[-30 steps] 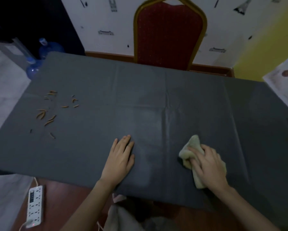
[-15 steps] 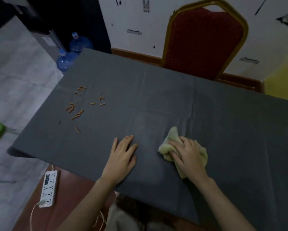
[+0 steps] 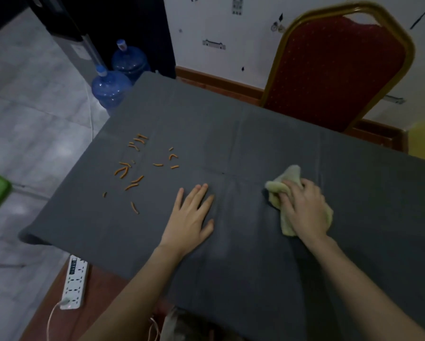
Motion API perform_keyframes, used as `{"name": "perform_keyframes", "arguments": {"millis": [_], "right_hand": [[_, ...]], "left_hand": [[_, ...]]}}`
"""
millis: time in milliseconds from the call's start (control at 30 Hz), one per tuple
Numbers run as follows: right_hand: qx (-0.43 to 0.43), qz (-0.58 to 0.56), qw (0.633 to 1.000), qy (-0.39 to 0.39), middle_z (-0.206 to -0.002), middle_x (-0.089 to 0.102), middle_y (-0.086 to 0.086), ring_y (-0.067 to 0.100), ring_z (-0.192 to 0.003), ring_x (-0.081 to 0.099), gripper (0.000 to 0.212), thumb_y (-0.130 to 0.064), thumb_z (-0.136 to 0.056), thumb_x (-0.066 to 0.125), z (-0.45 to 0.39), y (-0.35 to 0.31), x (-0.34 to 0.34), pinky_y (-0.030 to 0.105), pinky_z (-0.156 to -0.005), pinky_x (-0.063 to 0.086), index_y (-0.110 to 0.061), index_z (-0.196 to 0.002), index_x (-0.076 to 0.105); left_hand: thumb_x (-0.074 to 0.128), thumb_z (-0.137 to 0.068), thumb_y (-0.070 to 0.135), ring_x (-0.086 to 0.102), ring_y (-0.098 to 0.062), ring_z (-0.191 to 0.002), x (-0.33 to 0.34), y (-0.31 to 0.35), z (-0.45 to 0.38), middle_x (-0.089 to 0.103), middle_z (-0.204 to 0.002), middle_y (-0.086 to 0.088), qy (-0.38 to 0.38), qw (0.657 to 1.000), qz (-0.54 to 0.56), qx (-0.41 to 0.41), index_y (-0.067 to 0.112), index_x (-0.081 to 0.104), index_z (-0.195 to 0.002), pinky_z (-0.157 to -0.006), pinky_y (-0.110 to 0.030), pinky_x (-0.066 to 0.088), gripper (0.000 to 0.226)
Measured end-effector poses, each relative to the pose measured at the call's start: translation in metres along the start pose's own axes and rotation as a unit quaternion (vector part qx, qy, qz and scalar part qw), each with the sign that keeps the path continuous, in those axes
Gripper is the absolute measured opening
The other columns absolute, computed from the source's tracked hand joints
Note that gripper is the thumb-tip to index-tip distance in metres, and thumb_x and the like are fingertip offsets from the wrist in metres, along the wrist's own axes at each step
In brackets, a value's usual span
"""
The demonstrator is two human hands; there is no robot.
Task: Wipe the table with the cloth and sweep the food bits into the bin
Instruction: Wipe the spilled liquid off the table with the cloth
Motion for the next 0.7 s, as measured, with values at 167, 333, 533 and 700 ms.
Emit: {"name": "perform_keyframes", "arguments": {"millis": [167,333,533,700], "right_hand": [[-0.165,-0.028,0.984,-0.055,-0.110,0.056,0.010,0.030,-0.091,0.054,0.037,-0.038,-0.093,0.046,0.000,-0.108,0.033,0.044,-0.076,0.045,-0.026,-0.124,0.061],[-0.222,-0.023,0.970,-0.099,-0.117,0.057,0.005,0.023,-0.097,0.053,0.042,-0.038,-0.091,0.048,0.049,-0.104,0.032,0.042,-0.081,0.045,-0.031,-0.132,0.053],[-0.029,0.005,0.999,-0.030,-0.113,0.054,0.014,0.034,-0.096,0.053,0.043,-0.042,-0.094,0.038,-0.008,-0.080,0.026,0.044,-0.079,0.042,-0.020,-0.125,0.059],[0.043,-0.003,0.999,0.002,-0.118,0.053,0.015,0.035,-0.103,0.050,0.031,-0.036,-0.097,0.051,-0.068,-0.119,0.043,0.048,-0.086,0.039,-0.022,-0.123,0.058]], "left_hand": [[0.045,-0.095,0.039,0.029,-0.022,-0.143,0.001,-0.022,0.028,0.036,-0.154,-0.007,0.014,0.999,0.025,0.023,0.018,0.047,-0.141,-0.116,-0.048,0.021,0.051],[0.048,-0.096,0.030,0.033,-0.022,-0.143,-0.007,-0.063,0.066,0.037,-0.153,-0.008,0.029,0.995,0.068,0.061,0.013,0.051,-0.138,-0.117,-0.041,0.025,0.046],[0.051,-0.091,0.027,0.041,-0.022,-0.138,-0.016,-0.075,0.067,0.046,-0.147,-0.009,0.034,0.992,0.081,0.095,0.012,0.059,-0.129,-0.115,-0.037,0.027,0.041],[0.058,-0.080,0.022,0.042,-0.025,-0.137,-0.014,-0.072,0.056,0.045,-0.147,-0.011,0.031,0.990,0.110,0.080,0.010,0.062,-0.118,-0.115,-0.040,0.028,0.040]]}}
Point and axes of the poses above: each hand's wrist, its own z-axis away from the middle knuckle, its own x-axis out of the palm, y = z × x, the point moved 9 cm from there along -z, towards the middle knuckle
